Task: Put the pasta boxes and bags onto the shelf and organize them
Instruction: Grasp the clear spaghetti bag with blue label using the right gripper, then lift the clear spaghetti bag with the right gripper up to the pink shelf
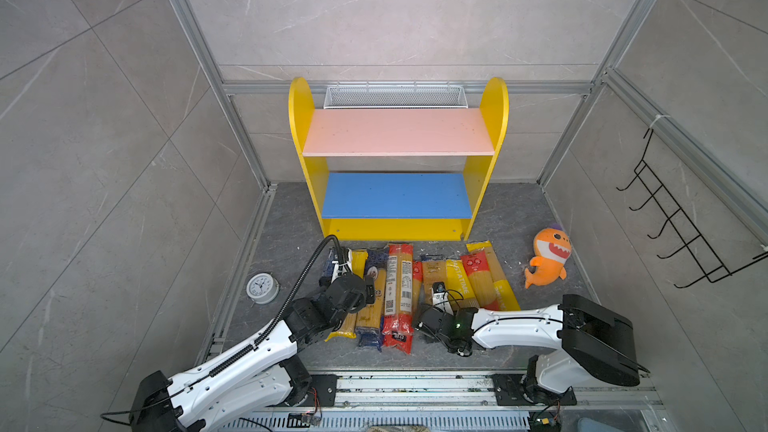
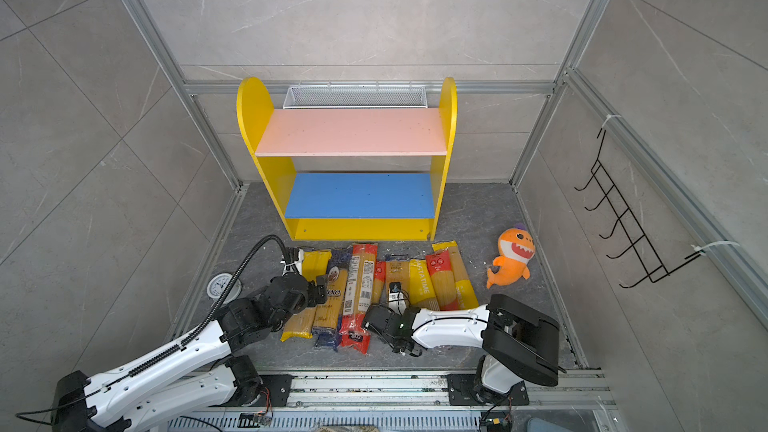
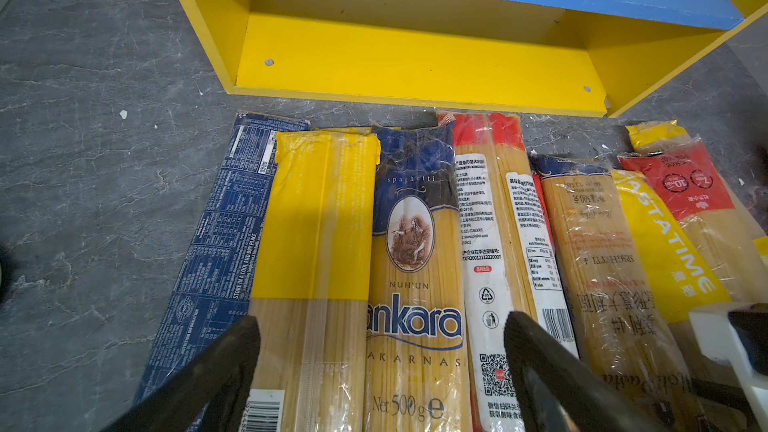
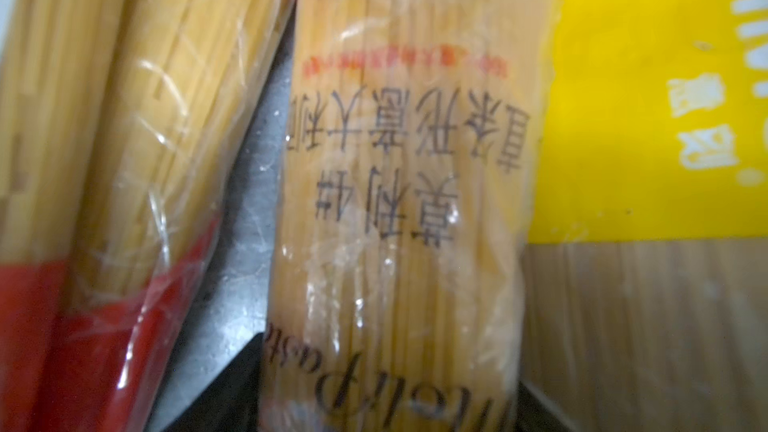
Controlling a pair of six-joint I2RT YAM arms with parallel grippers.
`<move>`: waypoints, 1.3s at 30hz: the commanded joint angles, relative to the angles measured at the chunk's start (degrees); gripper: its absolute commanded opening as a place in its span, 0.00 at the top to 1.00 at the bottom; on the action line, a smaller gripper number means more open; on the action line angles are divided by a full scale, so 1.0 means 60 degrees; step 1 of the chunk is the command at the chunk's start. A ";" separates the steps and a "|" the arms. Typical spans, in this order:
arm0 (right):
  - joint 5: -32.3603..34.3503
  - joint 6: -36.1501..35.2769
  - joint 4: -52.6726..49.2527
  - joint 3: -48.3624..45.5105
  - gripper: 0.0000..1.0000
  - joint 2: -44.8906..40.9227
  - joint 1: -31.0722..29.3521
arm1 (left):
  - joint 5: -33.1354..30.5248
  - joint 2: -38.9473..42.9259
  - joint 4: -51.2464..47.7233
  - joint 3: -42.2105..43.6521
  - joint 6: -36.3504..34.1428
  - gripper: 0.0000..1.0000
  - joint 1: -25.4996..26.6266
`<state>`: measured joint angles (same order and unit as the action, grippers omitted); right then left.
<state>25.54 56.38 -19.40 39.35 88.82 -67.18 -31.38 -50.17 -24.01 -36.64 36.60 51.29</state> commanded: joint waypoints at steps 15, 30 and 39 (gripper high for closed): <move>-0.1404 0.0213 -0.0536 -0.0807 1.00 -0.1593 -0.0018 | -0.0360 0.0824 -0.1039 -0.0757 -0.0257 0.05 0.0037; -0.1210 -0.0755 -0.2914 0.0855 1.00 -0.4456 -0.0011 | -0.0483 0.0848 -0.1158 -0.1058 -0.0501 0.05 0.0034; -0.1006 -0.1403 -0.4408 0.2309 1.00 -0.5390 -0.0012 | -0.0495 0.0730 -0.0892 -0.1165 -0.0661 0.03 0.0036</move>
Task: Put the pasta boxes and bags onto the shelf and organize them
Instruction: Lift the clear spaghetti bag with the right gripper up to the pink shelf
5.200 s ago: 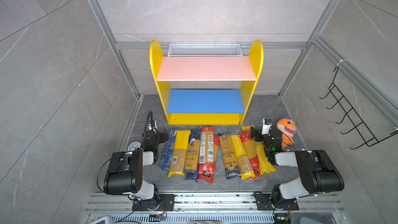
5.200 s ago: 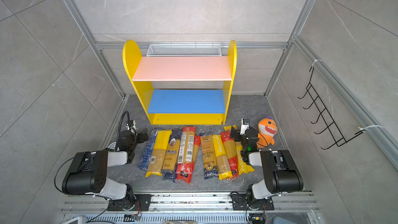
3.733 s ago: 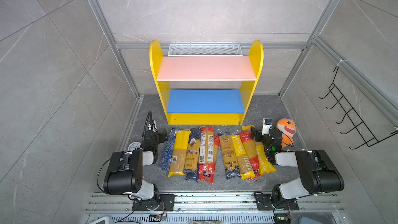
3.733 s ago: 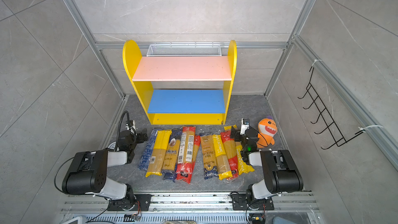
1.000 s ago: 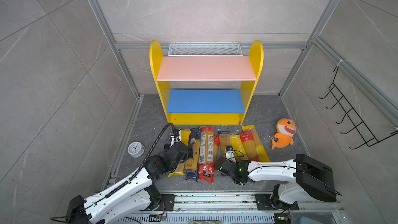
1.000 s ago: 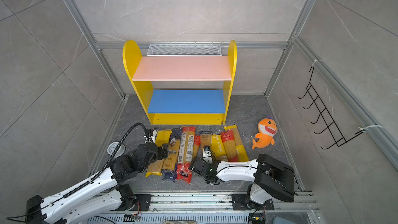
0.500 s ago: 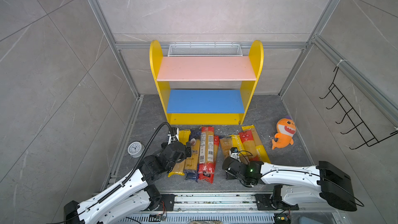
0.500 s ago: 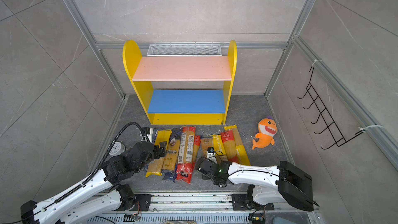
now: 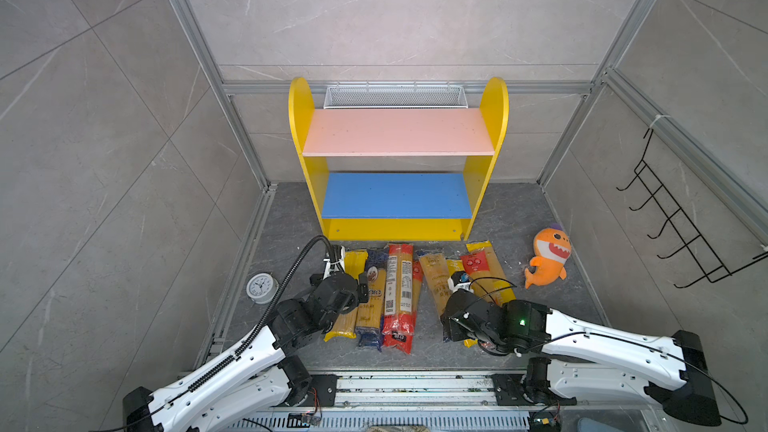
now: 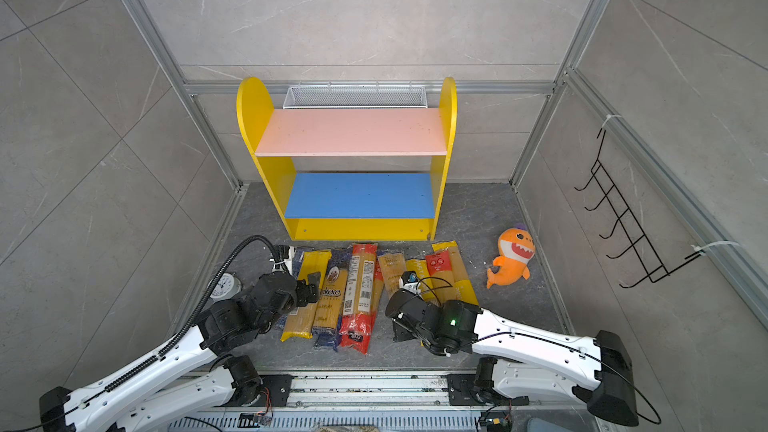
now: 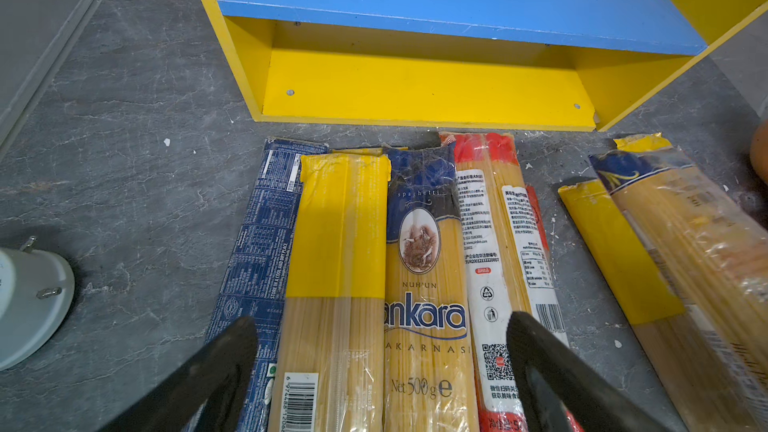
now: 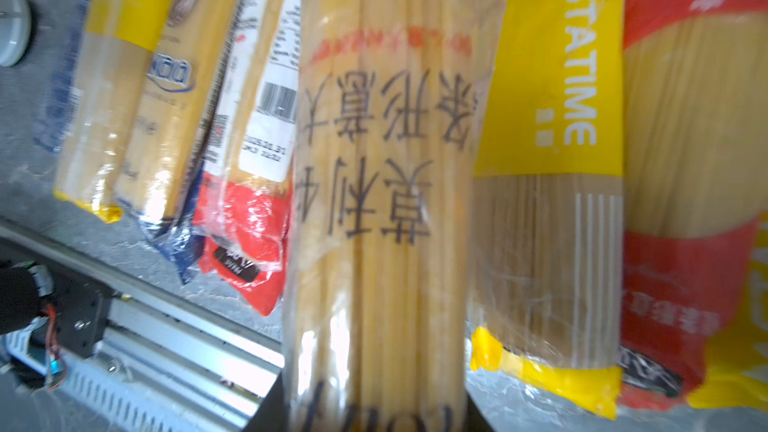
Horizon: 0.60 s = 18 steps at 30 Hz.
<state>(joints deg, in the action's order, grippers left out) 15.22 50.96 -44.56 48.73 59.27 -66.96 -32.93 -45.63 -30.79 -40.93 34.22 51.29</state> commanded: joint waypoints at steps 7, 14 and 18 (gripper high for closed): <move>0.0887 -0.1087 -0.1296 0.2171 1.00 -0.1081 -0.0054 | -0.0171 -0.0402 0.0293 -0.0752 -0.0426 0.03 0.0043; 0.1372 -0.2186 -0.2059 0.4384 1.00 -0.1055 -0.0046 | 0.0022 -0.0927 0.0357 -0.1308 -0.0786 0.03 0.0036; 0.1915 -0.2728 -0.2369 0.5694 1.00 -0.0491 -0.0048 | 0.0097 -0.1172 0.0341 -0.1652 -0.0991 0.03 0.0036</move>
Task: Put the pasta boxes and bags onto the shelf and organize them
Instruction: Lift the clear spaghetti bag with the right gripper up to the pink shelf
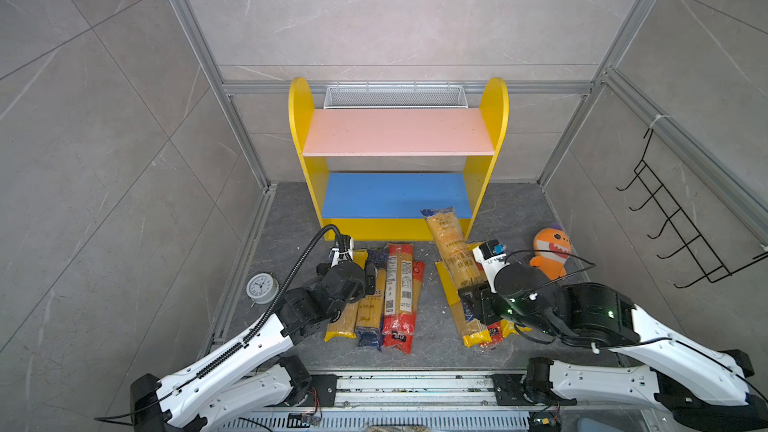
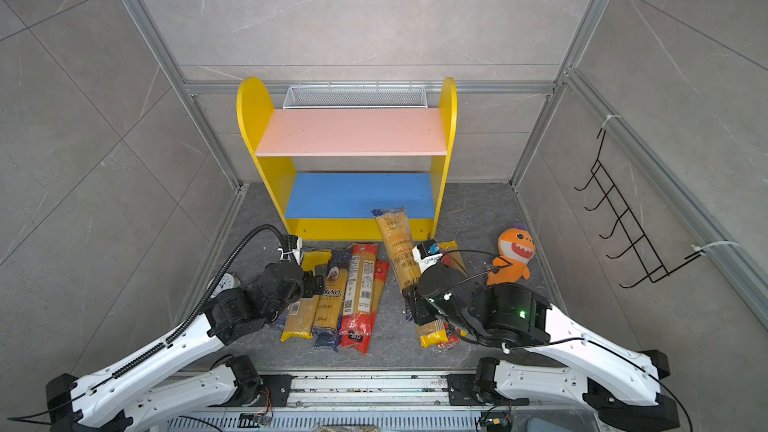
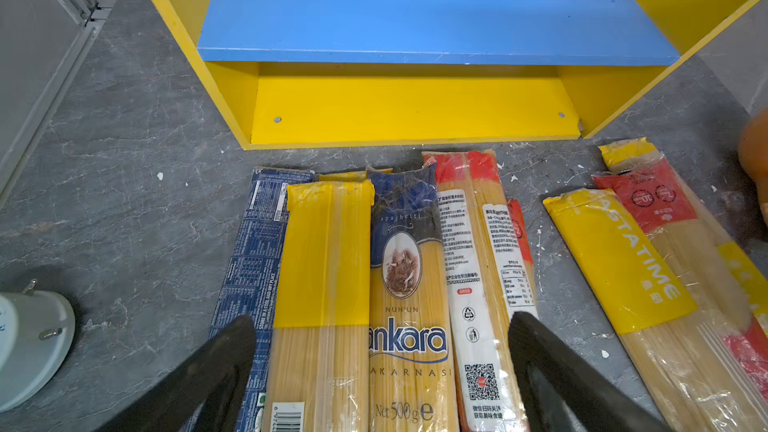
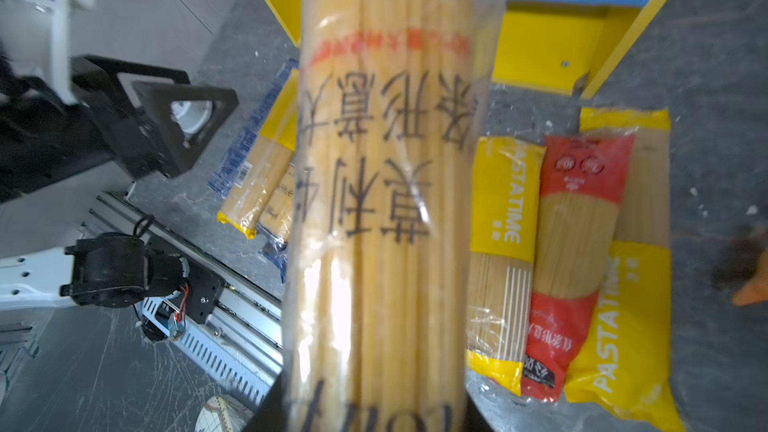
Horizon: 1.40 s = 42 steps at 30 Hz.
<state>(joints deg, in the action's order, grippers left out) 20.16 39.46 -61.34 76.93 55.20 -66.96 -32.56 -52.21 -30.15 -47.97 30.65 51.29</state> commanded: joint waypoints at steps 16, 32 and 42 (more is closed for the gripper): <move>0.1546 -0.3426 0.0790 0.6951 1.00 0.3986 0.2177 | 0.1248 -0.1395 0.0164 -0.2576 -0.1985 0.02 0.0036; -0.0914 -0.4771 0.0308 1.3664 1.00 0.9038 0.5861 | 0.2269 -0.3166 -0.0079 -0.5327 -0.3407 0.01 0.0036; -0.1764 -0.4768 0.0568 1.3767 1.00 1.0019 0.7297 | 0.2070 -0.3523 -0.0033 -0.5194 -0.3395 0.01 0.0036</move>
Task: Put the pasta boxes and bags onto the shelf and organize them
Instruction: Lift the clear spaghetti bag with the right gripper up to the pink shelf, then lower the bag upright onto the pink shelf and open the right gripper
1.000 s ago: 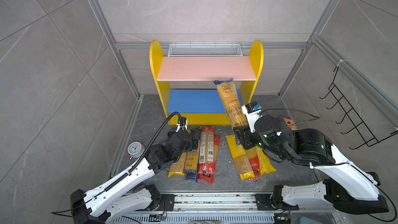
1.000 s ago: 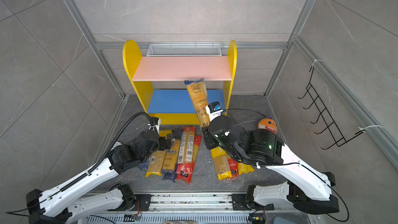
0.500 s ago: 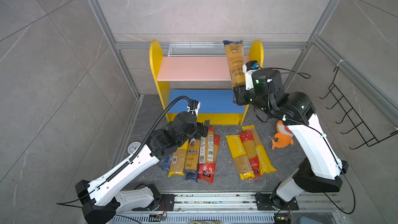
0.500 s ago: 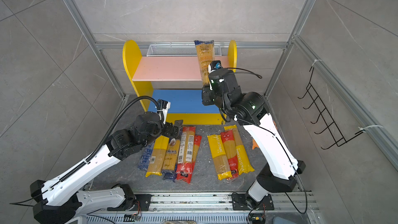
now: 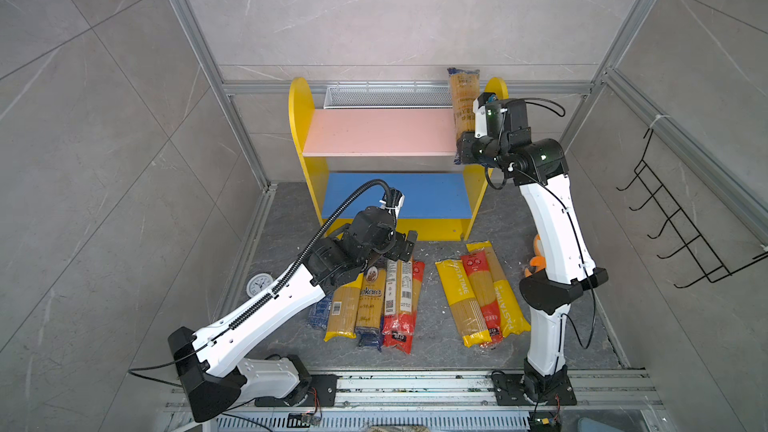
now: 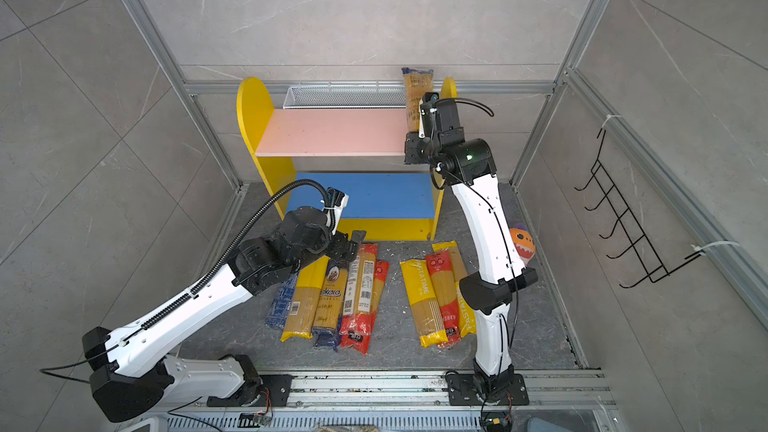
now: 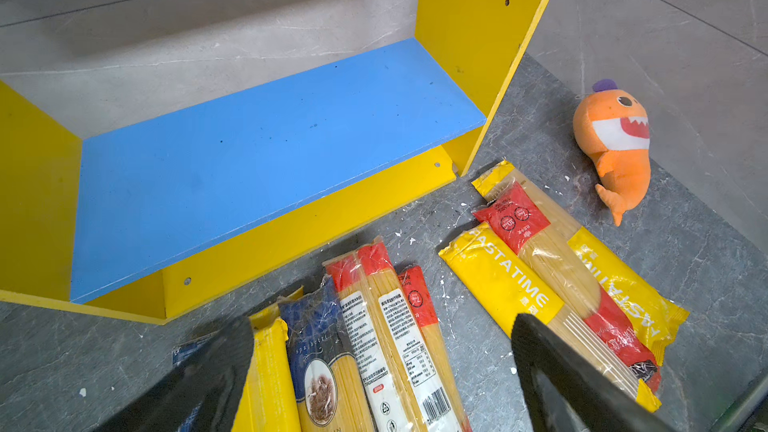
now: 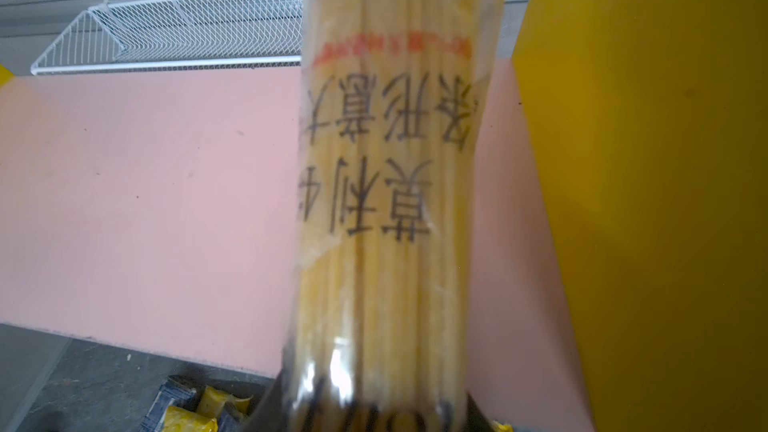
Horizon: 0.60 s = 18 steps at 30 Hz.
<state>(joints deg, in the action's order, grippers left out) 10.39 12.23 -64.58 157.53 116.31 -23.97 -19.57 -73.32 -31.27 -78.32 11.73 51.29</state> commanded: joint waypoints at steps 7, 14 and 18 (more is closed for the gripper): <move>-0.0067 -0.0184 0.1125 -0.0001 0.89 -0.0112 0.0373 | -0.0239 -0.0129 0.0211 -0.0054 -0.0186 0.01 0.0036; 0.0084 -0.0170 0.1291 -0.0587 0.58 -0.0474 0.0391 | -0.0382 0.0039 0.0087 0.0079 -0.0042 0.01 0.0029; 0.0238 -0.0162 0.1443 -0.1084 0.34 -0.0772 0.0393 | -0.0487 0.0198 -0.0014 0.0160 0.0059 0.01 0.0036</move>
<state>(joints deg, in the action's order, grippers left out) 9.65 11.79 -60.64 152.40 114.34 -22.04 -21.04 -74.00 -31.33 -77.60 11.77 51.29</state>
